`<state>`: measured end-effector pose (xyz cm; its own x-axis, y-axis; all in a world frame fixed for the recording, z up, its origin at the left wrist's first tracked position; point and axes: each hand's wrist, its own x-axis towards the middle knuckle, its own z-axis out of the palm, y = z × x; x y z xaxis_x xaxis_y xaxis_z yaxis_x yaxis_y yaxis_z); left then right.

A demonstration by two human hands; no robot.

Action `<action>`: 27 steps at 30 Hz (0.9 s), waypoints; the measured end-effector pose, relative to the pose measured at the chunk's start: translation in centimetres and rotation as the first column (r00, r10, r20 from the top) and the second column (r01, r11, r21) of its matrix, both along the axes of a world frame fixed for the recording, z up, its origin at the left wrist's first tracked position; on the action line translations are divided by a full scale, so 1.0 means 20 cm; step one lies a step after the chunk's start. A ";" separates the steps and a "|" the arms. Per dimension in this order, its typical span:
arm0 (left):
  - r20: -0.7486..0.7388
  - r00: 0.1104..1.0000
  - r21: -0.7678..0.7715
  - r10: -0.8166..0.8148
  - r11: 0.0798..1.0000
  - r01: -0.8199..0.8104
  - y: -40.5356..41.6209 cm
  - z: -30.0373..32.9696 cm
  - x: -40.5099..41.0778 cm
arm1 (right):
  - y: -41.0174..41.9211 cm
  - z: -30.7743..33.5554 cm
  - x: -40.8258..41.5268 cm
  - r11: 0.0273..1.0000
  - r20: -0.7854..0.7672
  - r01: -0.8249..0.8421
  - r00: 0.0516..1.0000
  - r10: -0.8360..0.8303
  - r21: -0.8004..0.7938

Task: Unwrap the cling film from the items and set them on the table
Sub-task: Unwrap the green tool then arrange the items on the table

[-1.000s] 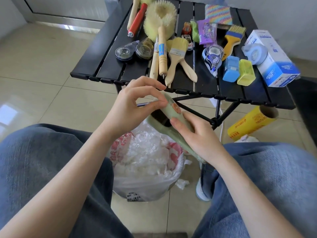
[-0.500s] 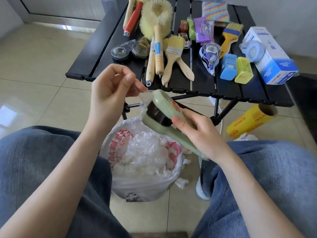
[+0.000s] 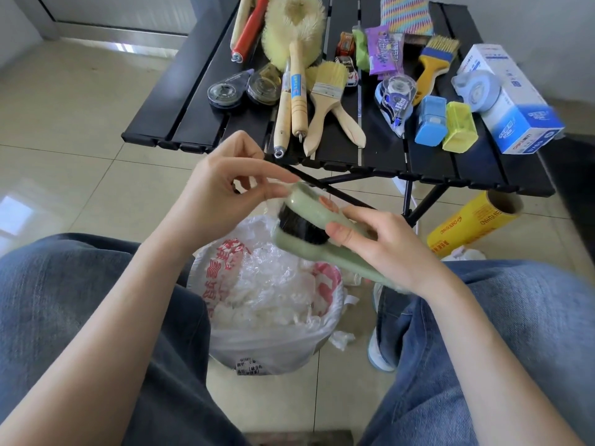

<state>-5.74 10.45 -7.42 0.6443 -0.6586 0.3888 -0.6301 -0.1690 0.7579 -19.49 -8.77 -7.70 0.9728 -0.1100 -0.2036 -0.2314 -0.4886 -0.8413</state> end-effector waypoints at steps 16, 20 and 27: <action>-0.183 0.971 -0.112 0.156 0.978 -0.178 -0.12 -0.07 -0.14 | -0.06 0.06 -0.01 0.980 -0.143 -0.192 0.970 0.198 0.054; -0.153 0.947 -0.273 0.284 0.908 -0.316 -0.11 -0.05 -0.12 | -0.15 0.07 -0.05 0.992 -0.081 -0.066 0.994 0.075 0.106; -0.097 0.932 -0.322 0.350 0.875 -0.362 -0.12 -0.06 -0.15 | -0.19 0.09 -0.05 0.783 0.022 0.217 0.959 -0.282 0.582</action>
<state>-8.79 7.99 -8.59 0.8280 -0.2203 0.5156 -0.5468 -0.1143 0.8294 -20.52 -12.64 -5.80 0.9461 -0.2480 -0.2084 -0.1755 0.1486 -0.9732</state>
